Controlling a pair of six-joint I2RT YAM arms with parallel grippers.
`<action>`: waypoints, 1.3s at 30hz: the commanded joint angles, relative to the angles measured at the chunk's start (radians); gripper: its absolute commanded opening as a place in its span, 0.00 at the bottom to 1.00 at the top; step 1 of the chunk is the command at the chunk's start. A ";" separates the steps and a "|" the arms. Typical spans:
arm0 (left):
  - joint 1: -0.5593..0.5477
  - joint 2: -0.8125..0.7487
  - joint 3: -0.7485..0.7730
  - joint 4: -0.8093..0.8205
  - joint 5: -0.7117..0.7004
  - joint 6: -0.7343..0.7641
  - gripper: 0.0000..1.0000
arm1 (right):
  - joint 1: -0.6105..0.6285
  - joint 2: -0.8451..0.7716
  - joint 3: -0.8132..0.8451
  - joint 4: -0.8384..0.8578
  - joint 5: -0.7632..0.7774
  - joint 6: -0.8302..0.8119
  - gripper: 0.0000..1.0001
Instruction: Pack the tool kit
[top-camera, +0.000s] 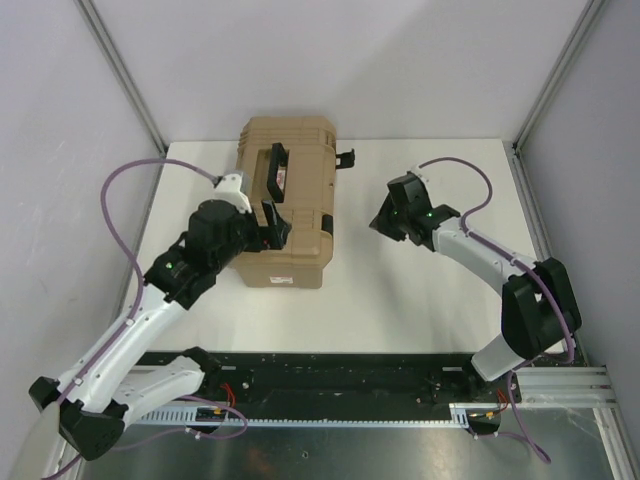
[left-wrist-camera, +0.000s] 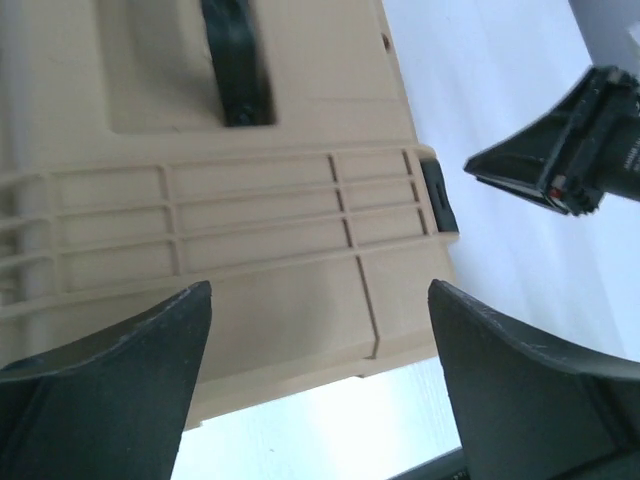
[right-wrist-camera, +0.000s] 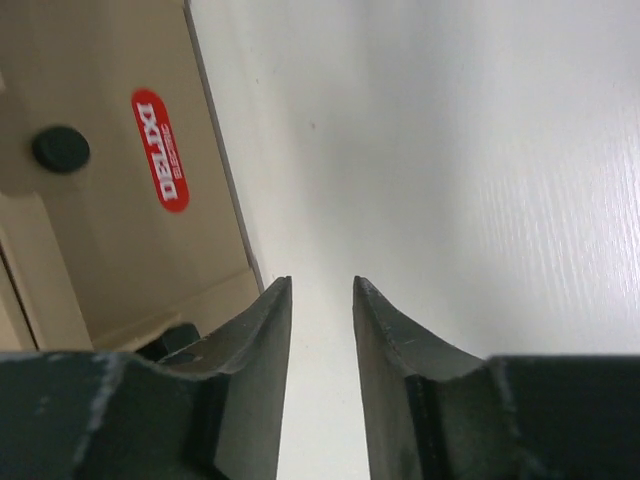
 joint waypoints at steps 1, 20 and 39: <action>0.039 0.037 0.160 -0.084 -0.157 0.108 0.97 | -0.063 -0.018 -0.013 0.111 -0.048 0.009 0.39; 0.457 0.730 0.662 -0.074 0.139 -0.056 0.92 | -0.310 0.111 -0.013 0.328 -0.421 -0.122 0.45; 0.407 0.921 0.588 -0.033 0.604 0.375 0.27 | -0.367 0.255 -0.013 0.566 -0.591 -0.066 0.46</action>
